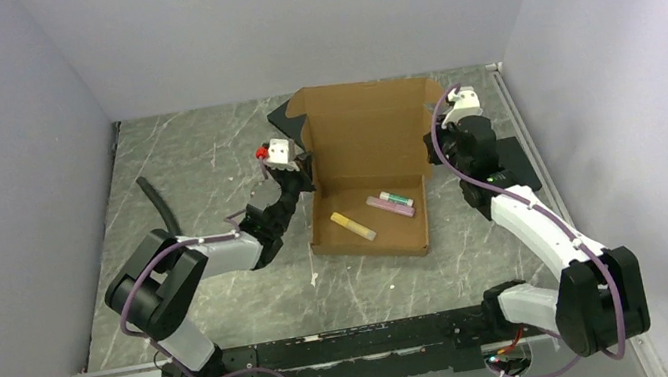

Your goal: Fold the paper box

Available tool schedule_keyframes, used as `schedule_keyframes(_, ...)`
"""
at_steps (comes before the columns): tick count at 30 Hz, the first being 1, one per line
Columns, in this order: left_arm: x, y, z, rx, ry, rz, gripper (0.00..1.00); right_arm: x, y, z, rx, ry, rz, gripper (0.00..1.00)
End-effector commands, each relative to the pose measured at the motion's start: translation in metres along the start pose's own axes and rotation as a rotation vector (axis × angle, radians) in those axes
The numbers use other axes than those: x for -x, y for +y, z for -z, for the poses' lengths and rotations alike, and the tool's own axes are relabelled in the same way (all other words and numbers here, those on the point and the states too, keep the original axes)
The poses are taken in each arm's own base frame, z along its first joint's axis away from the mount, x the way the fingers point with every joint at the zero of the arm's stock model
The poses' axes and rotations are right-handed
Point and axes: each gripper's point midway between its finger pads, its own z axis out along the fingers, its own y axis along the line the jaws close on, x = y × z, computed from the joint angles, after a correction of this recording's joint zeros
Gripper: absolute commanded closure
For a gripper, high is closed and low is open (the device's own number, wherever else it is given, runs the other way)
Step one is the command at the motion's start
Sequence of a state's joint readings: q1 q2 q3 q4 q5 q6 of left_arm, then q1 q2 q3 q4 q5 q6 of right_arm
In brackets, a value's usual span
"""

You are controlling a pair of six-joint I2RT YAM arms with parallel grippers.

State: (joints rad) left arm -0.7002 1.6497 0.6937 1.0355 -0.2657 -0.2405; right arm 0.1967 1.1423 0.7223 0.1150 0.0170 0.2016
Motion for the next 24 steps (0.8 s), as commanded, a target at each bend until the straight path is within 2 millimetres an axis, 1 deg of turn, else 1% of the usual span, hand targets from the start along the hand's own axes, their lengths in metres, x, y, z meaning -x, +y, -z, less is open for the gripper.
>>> schedule_keyframes(1,0.0,-0.018,0.008,-0.058,-0.011,-0.009,1.0,0.047,0.012,-0.004,0.022,-0.176,-0.002,1.0)
schedule_keyframes(4,0.003,-0.017,0.005,-0.05,-0.02,-0.031,1.0,0.069,0.014,-0.012,0.007,-0.245,0.004,1.0)
schedule_keyframes(6,0.01,-0.018,-0.001,-0.045,-0.031,-0.051,1.0,0.084,0.018,-0.019,0.005,-0.293,0.003,1.0)
schedule_keyframes(8,0.017,-0.018,-0.008,-0.034,-0.042,-0.074,1.0,0.091,0.022,-0.024,0.006,-0.329,0.014,1.0)
schedule_keyframes(11,0.029,-0.018,-0.02,-0.014,-0.069,-0.117,1.0,0.097,0.029,-0.032,-0.003,-0.377,0.034,1.0)
schedule_keyframes(15,0.042,-0.015,-0.034,0.031,-0.111,-0.158,1.0,0.099,0.03,-0.036,-0.023,-0.465,0.052,1.0)
schedule_keyframes(18,0.044,-0.015,-0.042,0.041,-0.134,-0.175,1.0,0.103,0.026,-0.03,-0.055,-0.559,0.051,1.0)
schedule_keyframes(21,0.034,-0.017,-0.045,0.026,-0.128,-0.169,1.0,0.097,0.029,-0.026,-0.032,-0.589,0.051,1.0)
schedule_keyframes(24,0.02,-0.015,-0.04,0.035,-0.124,-0.154,1.0,0.08,0.033,-0.026,0.004,-0.566,0.053,1.0)
